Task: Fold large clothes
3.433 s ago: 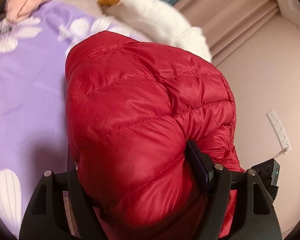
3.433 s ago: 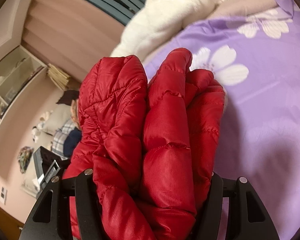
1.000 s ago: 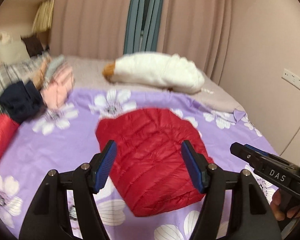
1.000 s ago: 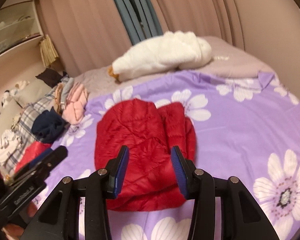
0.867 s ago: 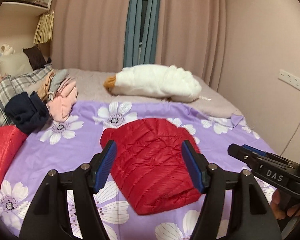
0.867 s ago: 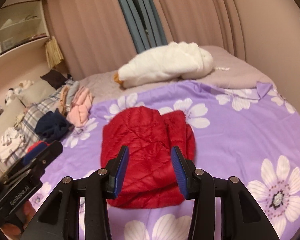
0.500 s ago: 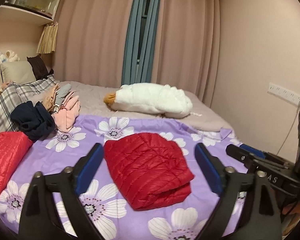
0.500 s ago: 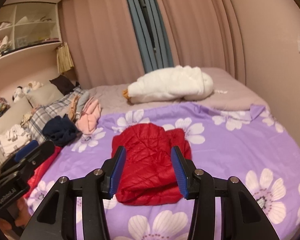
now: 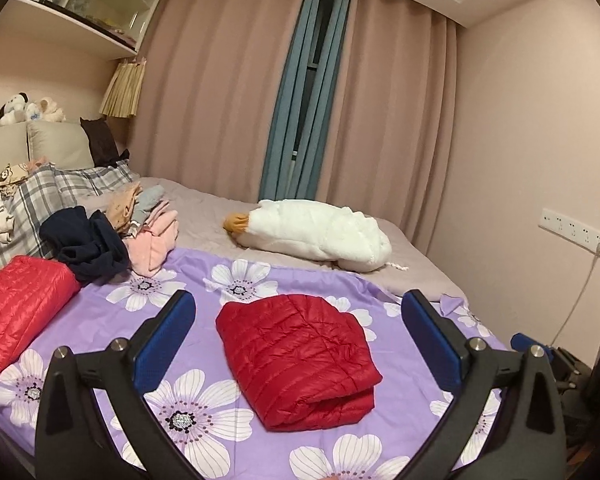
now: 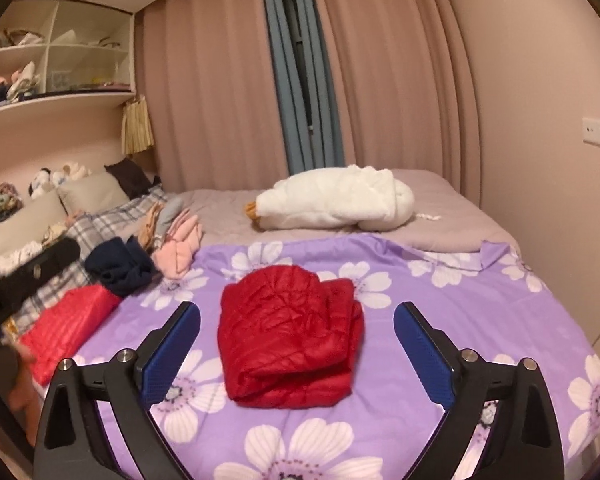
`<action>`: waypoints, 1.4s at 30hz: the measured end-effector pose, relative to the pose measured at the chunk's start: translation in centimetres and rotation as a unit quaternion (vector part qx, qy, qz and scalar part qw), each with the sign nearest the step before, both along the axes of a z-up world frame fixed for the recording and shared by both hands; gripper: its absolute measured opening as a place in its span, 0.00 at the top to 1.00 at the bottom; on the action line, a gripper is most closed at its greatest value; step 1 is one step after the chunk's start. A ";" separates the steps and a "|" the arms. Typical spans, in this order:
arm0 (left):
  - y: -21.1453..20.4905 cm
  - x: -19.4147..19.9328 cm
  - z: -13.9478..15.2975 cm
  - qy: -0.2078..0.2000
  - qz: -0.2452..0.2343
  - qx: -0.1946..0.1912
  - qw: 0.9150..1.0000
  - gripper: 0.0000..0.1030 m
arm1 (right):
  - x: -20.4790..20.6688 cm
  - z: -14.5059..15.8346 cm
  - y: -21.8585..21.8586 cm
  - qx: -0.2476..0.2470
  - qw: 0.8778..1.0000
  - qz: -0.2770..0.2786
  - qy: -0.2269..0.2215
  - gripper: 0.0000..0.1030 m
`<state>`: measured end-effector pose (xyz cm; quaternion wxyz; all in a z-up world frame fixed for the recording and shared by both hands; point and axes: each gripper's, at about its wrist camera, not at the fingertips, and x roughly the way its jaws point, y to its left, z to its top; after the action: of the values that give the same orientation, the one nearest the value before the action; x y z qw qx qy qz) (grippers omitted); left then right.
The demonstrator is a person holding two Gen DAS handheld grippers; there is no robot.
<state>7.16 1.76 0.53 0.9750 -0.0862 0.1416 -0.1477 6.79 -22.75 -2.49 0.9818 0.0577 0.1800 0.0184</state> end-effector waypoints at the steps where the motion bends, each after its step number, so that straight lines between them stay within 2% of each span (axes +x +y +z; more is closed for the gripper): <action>1: 0.1 -0.1 0.0 0.002 -0.005 -0.003 1.000 0.00 | 0.0 -0.1 0.0 -0.004 1.000 -0.002 0.001 0.06; 4: 0.4 -0.3 0.1 -0.002 0.000 -0.015 1.000 0.00 | -0.5 -0.1 0.0 -0.013 1.000 -0.022 -0.004 0.04; 8: 0.6 -0.8 0.2 -0.023 0.054 -0.010 0.998 0.00 | -1.2 -0.2 -0.1 -0.025 0.997 -0.074 -0.017 0.01; 13: 1.0 -1.2 -0.4 -0.028 0.116 -0.038 0.992 0.00 | -1.5 -0.2 -1.3 0.003 0.990 -0.140 -0.030 0.01; 16: 0.8 -1.0 -0.6 -0.031 0.137 -0.033 0.990 0.00 | -1.5 -0.2 -1.7 0.013 0.986 -0.164 -0.036 0.01; 20: 0.5 -0.4 -0.8 -0.018 0.137 -0.022 0.990 0.00 | -1.5 -0.2 -2.0 0.015 0.985 -0.169 -0.033 0.01; 30: 0.5 0.5 -1.4 0.009 0.134 -0.024 0.991 0.00 | -1.3 -0.3 -2.0 0.005 0.985 -0.173 -0.021 0.01; 34: 0.1 0.7 -1.7 0.021 0.138 -0.010 0.990 0.00 | -1.3 -0.5 -2.2 0.011 0.983 -0.182 -0.016 0.01; 42: -1.2 0.5 -2.2 0.050 0.158 0.001 0.986 0.00 | -1.3 -0.6 -2.0 0.020 0.983 -0.184 -0.001 0.01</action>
<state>7.66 0.61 -1.64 0.9779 -0.1135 0.1751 0.0127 5.48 -24.75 -3.07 0.9672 0.1092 0.1648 -0.1594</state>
